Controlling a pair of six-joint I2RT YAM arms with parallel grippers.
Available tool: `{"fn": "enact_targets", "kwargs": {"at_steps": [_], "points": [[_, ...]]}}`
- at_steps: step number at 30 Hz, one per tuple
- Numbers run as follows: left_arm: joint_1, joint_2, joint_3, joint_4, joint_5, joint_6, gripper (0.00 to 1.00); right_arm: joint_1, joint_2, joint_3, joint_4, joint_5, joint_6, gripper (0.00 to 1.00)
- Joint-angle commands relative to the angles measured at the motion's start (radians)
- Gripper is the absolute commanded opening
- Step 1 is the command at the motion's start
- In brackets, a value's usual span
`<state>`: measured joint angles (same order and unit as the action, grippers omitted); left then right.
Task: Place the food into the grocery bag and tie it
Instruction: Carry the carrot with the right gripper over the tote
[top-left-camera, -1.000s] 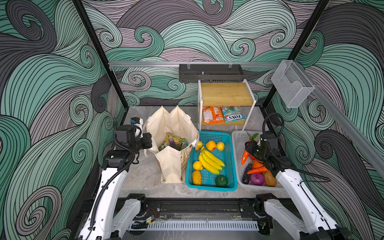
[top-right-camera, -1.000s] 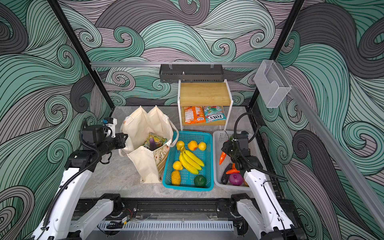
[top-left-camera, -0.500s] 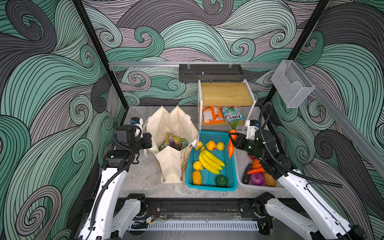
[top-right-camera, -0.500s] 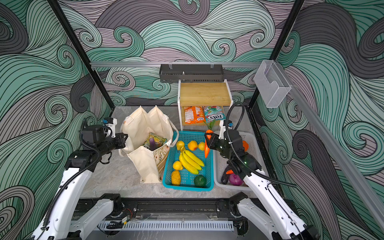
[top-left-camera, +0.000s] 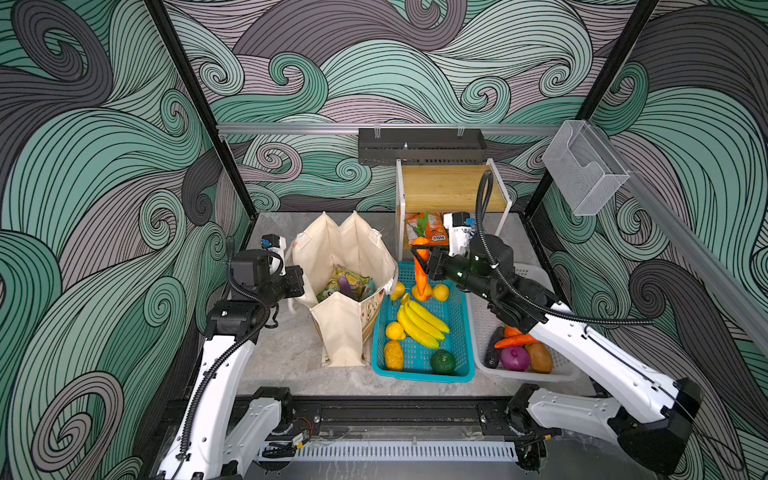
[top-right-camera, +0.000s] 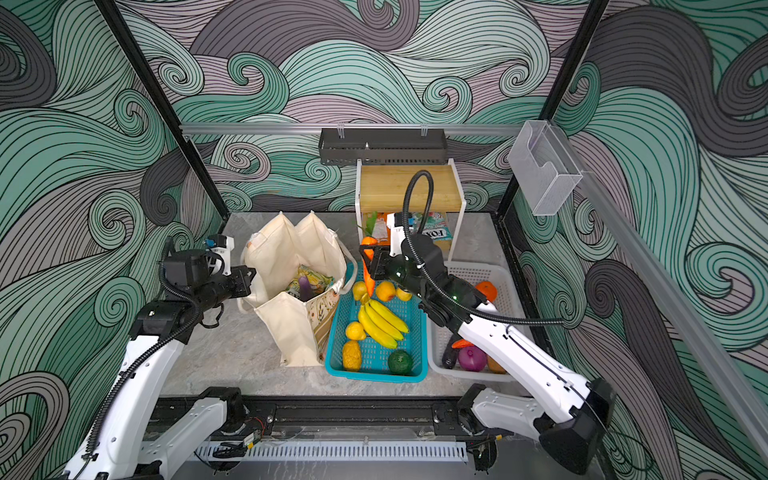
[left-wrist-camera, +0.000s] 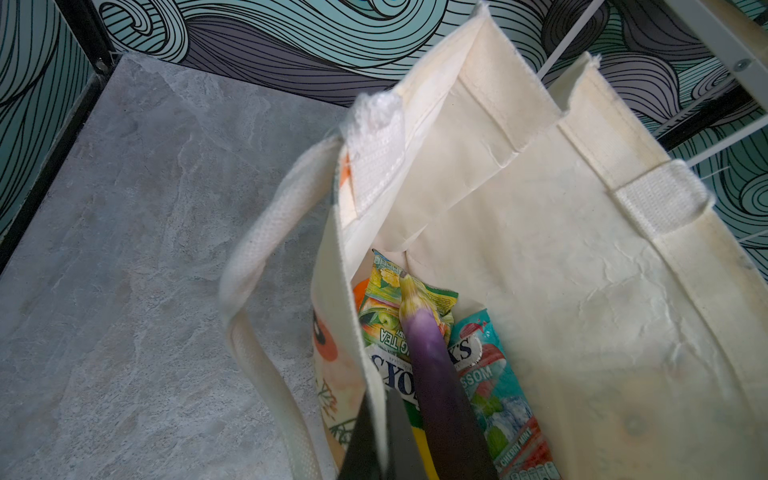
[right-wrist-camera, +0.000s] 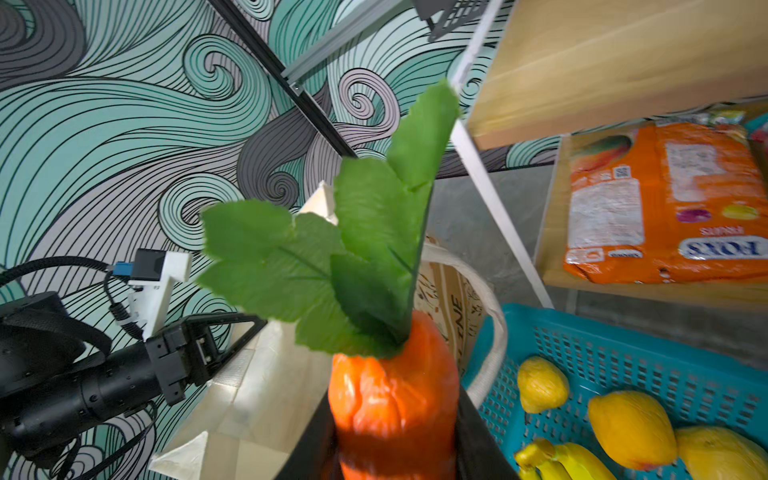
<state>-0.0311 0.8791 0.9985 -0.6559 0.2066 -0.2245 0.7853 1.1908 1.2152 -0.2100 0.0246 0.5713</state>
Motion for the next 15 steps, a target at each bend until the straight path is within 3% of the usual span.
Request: {"fn": "enact_targets", "kwargs": {"at_steps": [1,8,15], "points": [[0.003,0.004,-0.009,-0.041,0.021,0.005,0.00,0.054,0.048,0.083,0.034,0.062,-0.052,0.18],[0.003,0.004,-0.010,-0.041,0.029,0.003,0.00,0.146,0.211,0.228,0.052,0.111,-0.098,0.18],[0.003,0.002,-0.011,-0.040,0.031,0.003,0.00,0.215,0.435,0.438,-0.077,0.181,-0.152,0.17]]}}
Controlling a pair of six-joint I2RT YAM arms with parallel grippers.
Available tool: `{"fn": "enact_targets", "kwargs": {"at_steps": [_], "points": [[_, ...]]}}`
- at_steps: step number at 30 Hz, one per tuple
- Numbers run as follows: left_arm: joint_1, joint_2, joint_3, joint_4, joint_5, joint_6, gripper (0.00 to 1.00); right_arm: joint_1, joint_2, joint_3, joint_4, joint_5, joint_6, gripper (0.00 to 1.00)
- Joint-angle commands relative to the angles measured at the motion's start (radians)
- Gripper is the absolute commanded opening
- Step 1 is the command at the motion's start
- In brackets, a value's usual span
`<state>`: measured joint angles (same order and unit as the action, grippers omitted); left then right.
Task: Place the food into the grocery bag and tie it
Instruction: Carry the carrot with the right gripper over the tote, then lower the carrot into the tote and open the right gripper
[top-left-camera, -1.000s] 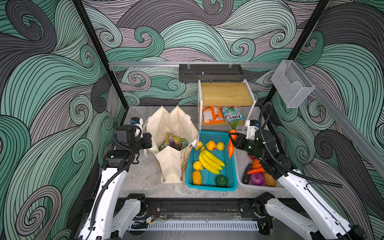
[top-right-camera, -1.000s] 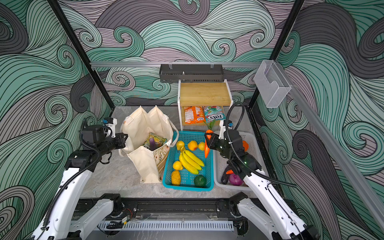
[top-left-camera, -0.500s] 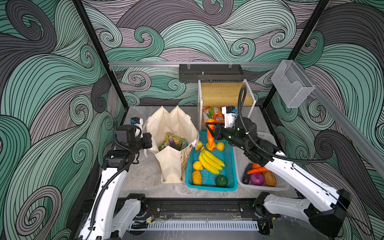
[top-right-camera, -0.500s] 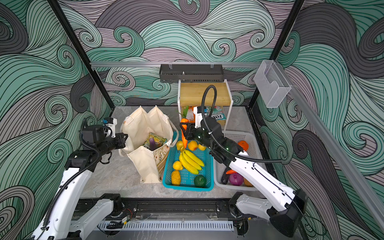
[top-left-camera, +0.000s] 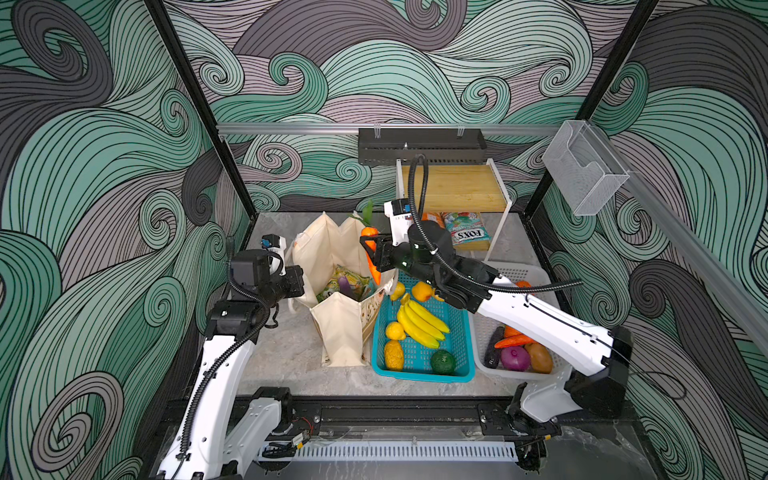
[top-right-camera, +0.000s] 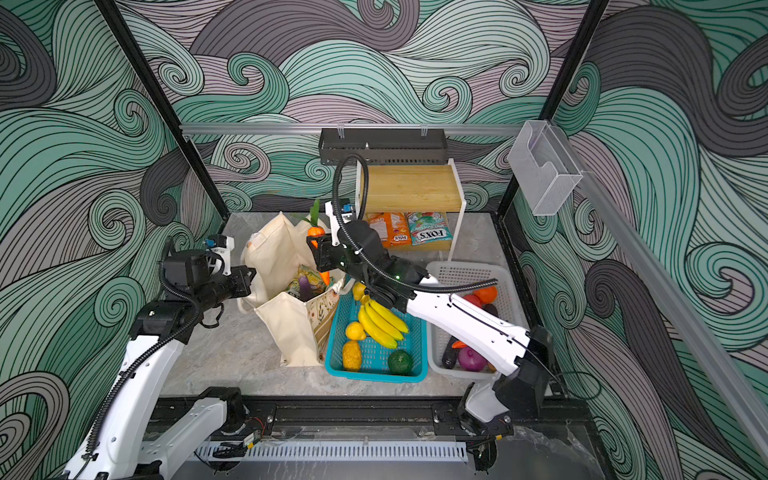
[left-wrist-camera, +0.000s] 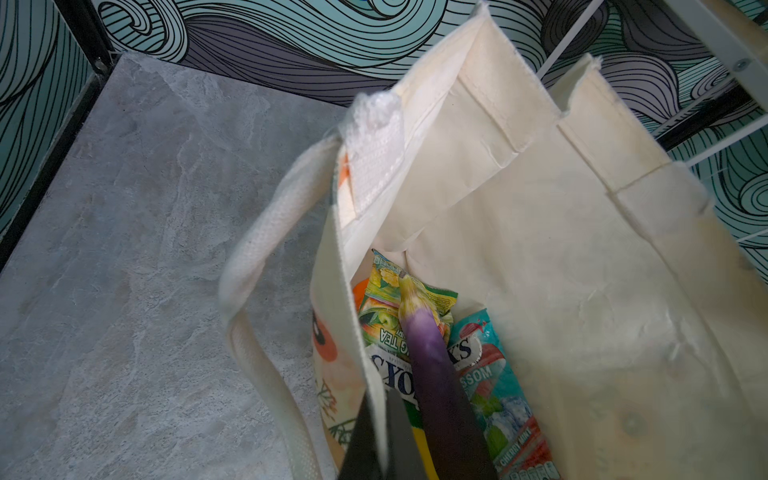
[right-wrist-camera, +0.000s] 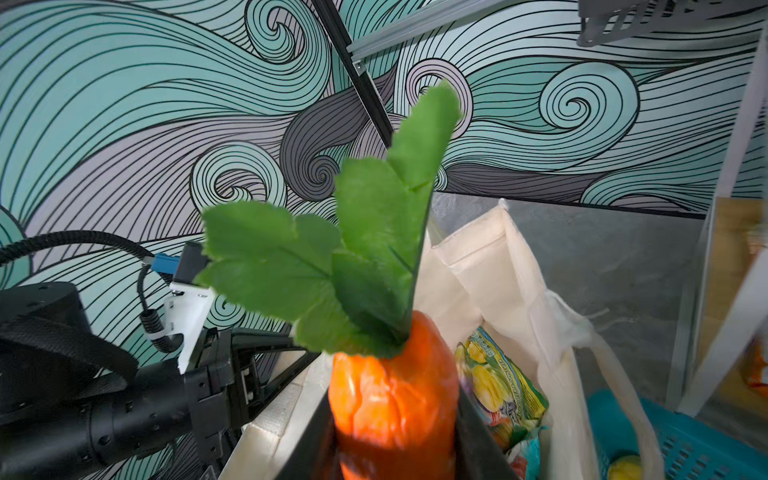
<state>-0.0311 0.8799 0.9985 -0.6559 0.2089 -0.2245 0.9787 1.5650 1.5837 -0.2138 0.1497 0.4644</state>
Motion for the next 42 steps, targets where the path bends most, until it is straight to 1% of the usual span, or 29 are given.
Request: {"fn": "enact_targets", "kwargs": {"at_steps": [1,4,6,8,13,18,23,29,33,37,40,42], "points": [[0.003,-0.001,-0.011,-0.038,0.027,0.002,0.00,0.032,0.095,0.109,-0.110,0.073,-0.051,0.17],[0.003,0.000,-0.011,-0.039,0.024,0.004,0.00,0.070,0.184,0.212,-0.219,0.124,-0.079,0.17],[0.003,-0.004,-0.011,-0.038,0.027,0.005,0.00,0.098,0.223,0.241,-0.238,0.164,-0.104,0.17],[0.003,-0.007,-0.011,-0.037,0.025,0.005,0.00,0.116,0.253,0.251,-0.252,0.189,-0.099,0.17],[0.003,-0.008,-0.011,-0.037,0.027,0.004,0.00,0.119,0.333,0.286,-0.329,0.189,-0.045,0.17],[0.003,-0.009,-0.011,-0.038,0.030,0.003,0.00,0.117,0.385,0.301,-0.364,0.195,-0.042,0.19],[0.003,-0.009,-0.010,-0.040,0.029,0.004,0.00,0.109,0.446,0.343,-0.428,0.166,-0.026,0.20],[0.003,-0.011,-0.011,-0.038,0.027,0.004,0.00,0.076,0.455,0.344,-0.428,0.039,0.029,0.19],[0.003,-0.009,-0.011,-0.038,0.024,0.005,0.00,0.068,0.435,0.373,-0.428,0.029,0.005,0.19],[0.003,-0.011,-0.012,-0.037,0.026,0.004,0.00,0.035,0.429,0.414,-0.434,0.011,0.009,0.18],[0.003,-0.009,-0.011,-0.038,0.024,0.005,0.00,0.030,0.451,0.486,-0.485,0.053,-0.015,0.18],[0.004,-0.007,-0.011,-0.039,0.027,0.005,0.00,0.029,0.473,0.531,-0.513,0.046,-0.027,0.18]]}}
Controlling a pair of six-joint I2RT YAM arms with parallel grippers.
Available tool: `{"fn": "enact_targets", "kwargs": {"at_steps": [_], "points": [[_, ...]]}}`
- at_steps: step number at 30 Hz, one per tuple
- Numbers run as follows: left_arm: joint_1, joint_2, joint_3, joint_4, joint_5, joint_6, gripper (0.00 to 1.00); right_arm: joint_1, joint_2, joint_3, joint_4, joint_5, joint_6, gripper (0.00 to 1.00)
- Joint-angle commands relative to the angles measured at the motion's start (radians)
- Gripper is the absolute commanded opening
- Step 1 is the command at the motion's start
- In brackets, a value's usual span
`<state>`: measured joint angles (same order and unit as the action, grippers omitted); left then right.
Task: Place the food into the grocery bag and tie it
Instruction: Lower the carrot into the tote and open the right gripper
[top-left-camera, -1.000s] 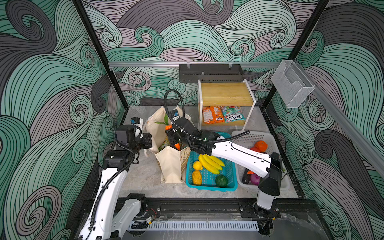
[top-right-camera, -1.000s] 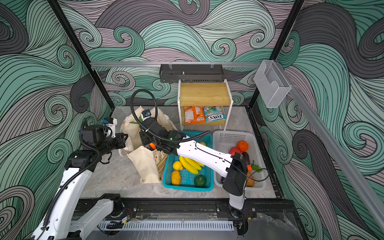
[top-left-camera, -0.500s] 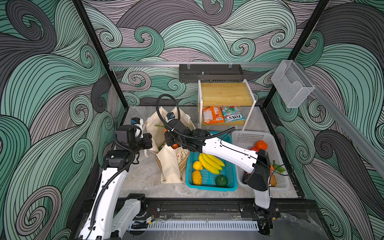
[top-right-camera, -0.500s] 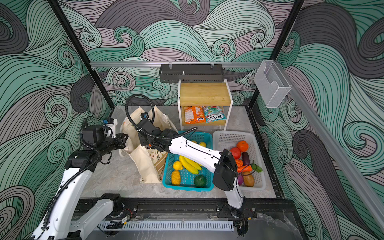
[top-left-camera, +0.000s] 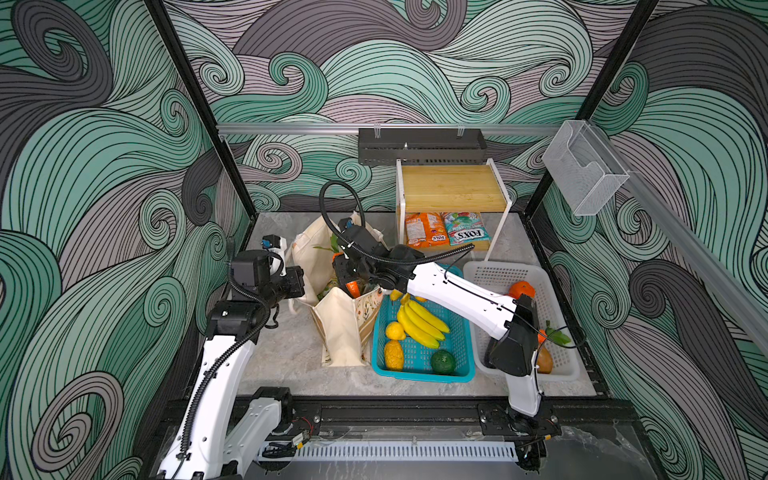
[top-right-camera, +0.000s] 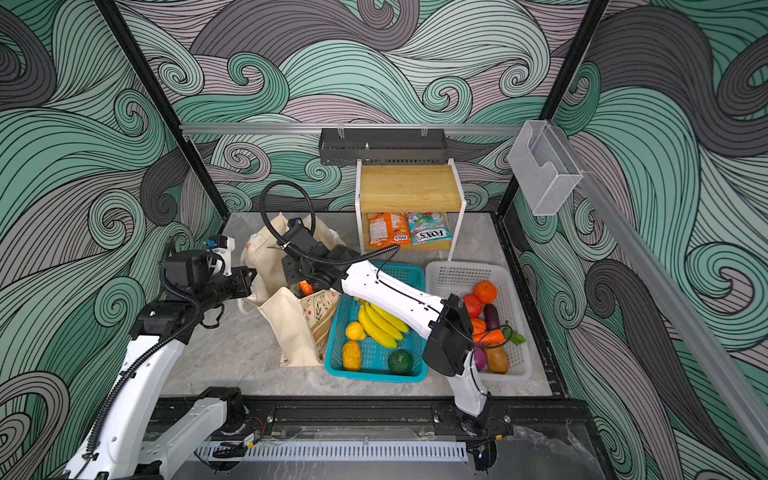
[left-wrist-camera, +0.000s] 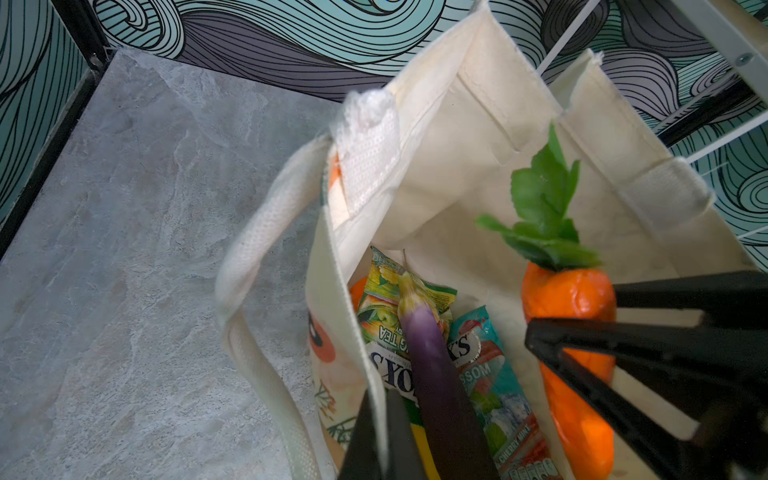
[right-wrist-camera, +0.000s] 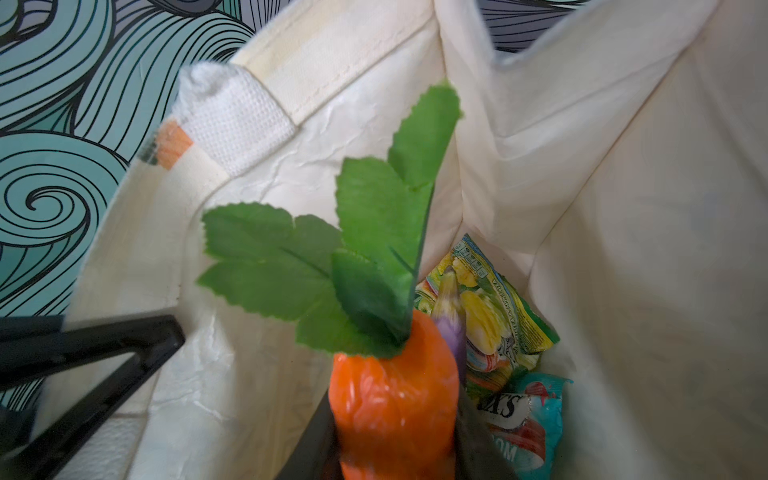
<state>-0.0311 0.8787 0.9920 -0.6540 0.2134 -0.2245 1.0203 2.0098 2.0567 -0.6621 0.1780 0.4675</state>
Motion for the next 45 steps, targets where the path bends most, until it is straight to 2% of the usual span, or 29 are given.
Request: {"fn": "enact_targets", "kwargs": {"at_steps": [1,9,16,19,24,35,40,45], "points": [[0.003,-0.006,-0.004,-0.040,0.022,0.005,0.00,-0.015,0.037,0.071,-0.071,0.008,-0.030,0.18],[0.003,-0.006,-0.004,-0.041,0.018,0.007,0.00,-0.025,0.128,0.168,-0.128,-0.063,-0.022,0.17],[0.003,-0.006,-0.004,-0.040,0.021,0.004,0.00,0.001,0.172,0.128,-0.164,0.051,-0.038,0.17],[0.003,-0.005,-0.004,-0.040,0.021,0.005,0.00,0.001,0.197,0.128,-0.173,0.051,-0.038,0.18],[0.003,-0.007,-0.004,-0.040,0.019,0.006,0.00,0.003,0.242,0.127,-0.186,0.042,-0.040,0.24],[0.003,-0.009,-0.003,-0.040,0.019,0.007,0.00,0.010,0.305,0.094,-0.186,0.077,-0.017,0.24],[0.004,-0.009,-0.004,-0.041,0.018,0.007,0.00,0.010,0.306,0.092,-0.185,0.081,-0.011,0.30],[0.003,-0.009,-0.004,-0.041,0.019,0.006,0.00,0.010,0.298,0.097,-0.185,0.064,-0.027,0.45]]}}
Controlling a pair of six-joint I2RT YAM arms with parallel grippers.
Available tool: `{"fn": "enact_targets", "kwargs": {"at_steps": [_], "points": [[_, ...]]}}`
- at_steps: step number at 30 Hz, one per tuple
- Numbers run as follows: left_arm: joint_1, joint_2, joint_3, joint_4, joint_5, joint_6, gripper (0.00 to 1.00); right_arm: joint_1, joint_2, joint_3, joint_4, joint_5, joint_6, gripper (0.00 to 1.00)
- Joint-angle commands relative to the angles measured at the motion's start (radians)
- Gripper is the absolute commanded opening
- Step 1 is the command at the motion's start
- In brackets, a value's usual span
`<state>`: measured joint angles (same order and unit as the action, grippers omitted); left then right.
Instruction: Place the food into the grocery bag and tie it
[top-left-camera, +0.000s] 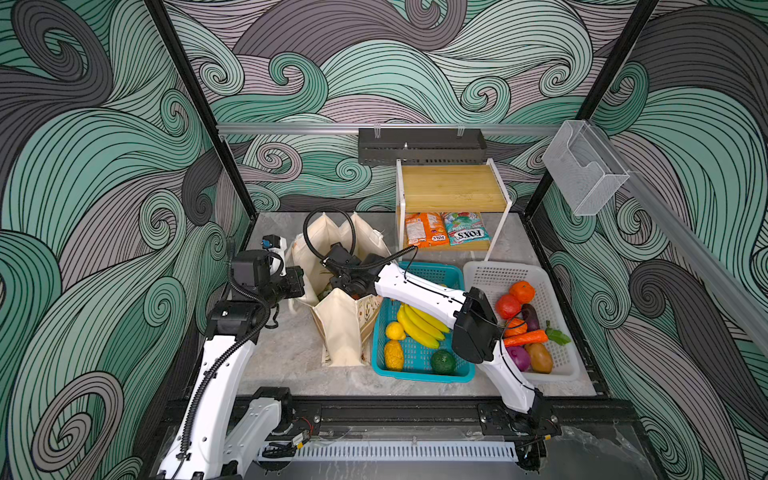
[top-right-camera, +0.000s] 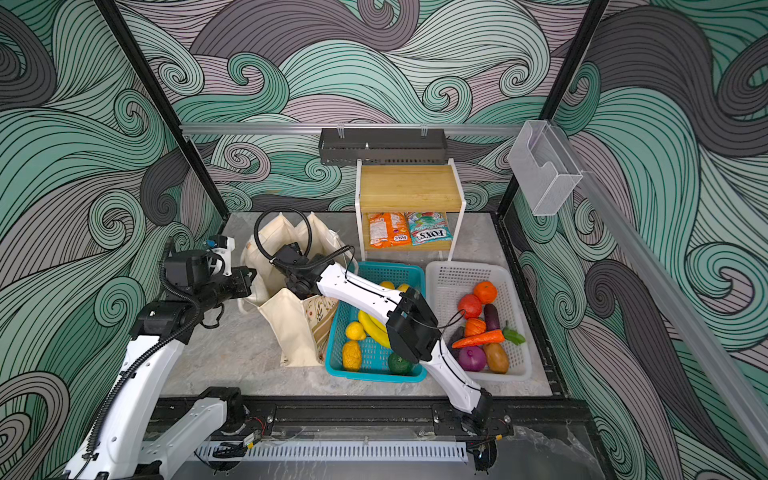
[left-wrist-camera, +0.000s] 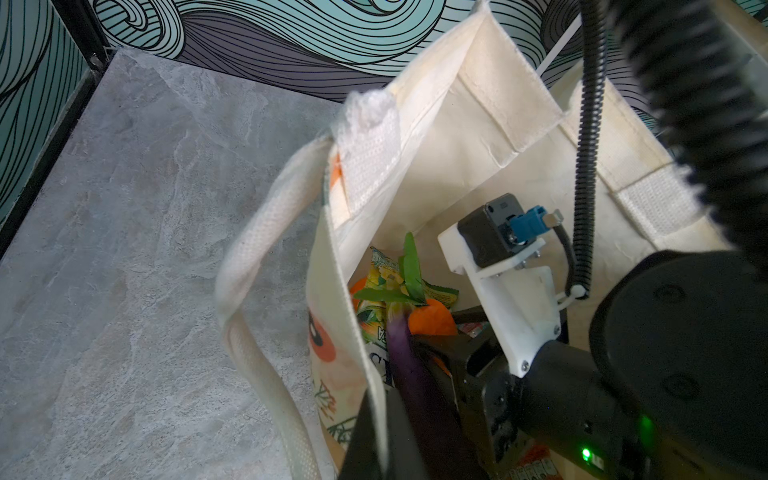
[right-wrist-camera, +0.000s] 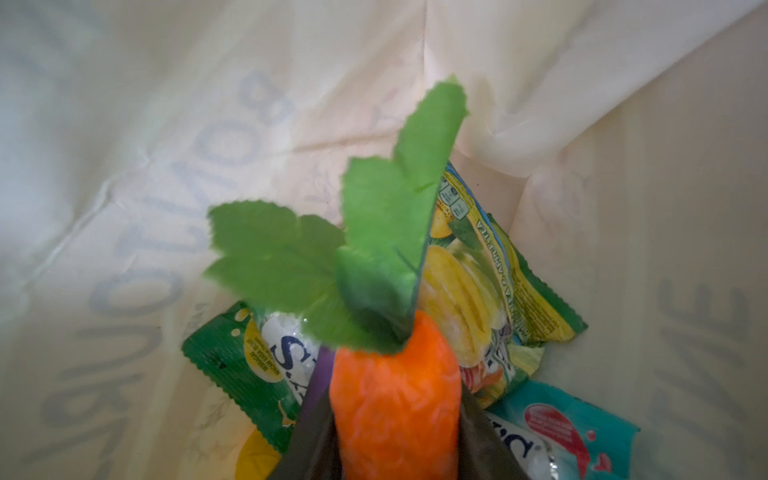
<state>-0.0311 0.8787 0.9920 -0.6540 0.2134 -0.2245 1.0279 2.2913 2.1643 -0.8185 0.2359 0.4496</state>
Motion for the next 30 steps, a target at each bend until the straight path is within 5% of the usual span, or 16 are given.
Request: {"fn": "enact_targets", "kwargs": {"at_steps": [1,4,8,22,30], "points": [[0.003,-0.010,-0.004,-0.040,0.019,0.007,0.00,0.001,0.013,-0.010,-0.028,-0.002,-0.013,0.49],[0.003,-0.008,-0.004,-0.041,0.017,0.007,0.00,0.002,0.001,-0.007,-0.023,-0.039,-0.025,0.64],[0.004,-0.010,-0.004,-0.040,0.017,0.006,0.00,0.006,-0.038,-0.015,-0.005,-0.069,-0.036,0.99],[0.003,-0.013,-0.004,-0.040,0.017,0.007,0.00,0.048,-0.415,-0.297,0.307,-0.079,-0.082,0.99],[0.003,-0.014,-0.004,-0.041,0.018,0.004,0.00,0.041,-0.624,-0.460,0.335,0.037,-0.083,0.99]]}}
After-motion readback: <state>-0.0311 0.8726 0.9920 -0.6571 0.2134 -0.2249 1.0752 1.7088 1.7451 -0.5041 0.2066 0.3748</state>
